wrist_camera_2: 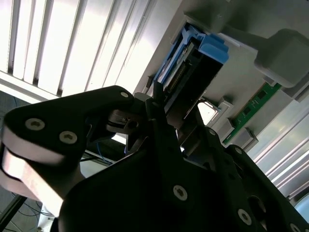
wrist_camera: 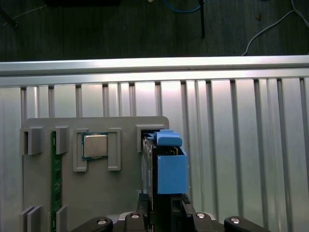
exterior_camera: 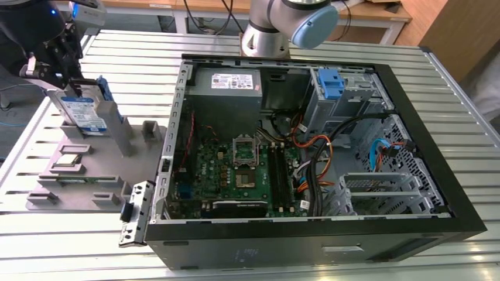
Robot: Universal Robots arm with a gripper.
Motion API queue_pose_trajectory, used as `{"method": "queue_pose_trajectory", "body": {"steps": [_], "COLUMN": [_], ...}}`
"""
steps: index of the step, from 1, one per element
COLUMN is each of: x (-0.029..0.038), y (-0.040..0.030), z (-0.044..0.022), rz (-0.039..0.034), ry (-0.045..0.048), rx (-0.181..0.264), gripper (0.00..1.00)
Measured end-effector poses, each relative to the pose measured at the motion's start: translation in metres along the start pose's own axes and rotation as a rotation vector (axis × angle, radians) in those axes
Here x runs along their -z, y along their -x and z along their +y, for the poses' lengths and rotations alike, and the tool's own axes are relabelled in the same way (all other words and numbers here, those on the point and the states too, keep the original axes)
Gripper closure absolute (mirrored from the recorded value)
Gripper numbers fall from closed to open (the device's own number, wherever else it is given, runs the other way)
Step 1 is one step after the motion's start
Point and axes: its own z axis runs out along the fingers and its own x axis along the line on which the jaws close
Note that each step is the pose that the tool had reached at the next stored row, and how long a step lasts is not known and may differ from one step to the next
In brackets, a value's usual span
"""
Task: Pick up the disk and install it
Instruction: 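Pick up the disk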
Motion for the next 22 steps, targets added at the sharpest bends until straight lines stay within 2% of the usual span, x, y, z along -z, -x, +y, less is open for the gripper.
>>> {"method": "queue_pose_trajectory", "body": {"steps": [19, 22], "x": [0.0015, 0.0020], "y": [0.0012, 0.0012], "z": [0.0001, 0.0001], "rz": [-0.0001, 0.0021], "ry": [-0.0001, -0.0001], "rx": [0.000, 0.000], "gripper": [0.64, 0.64]}}
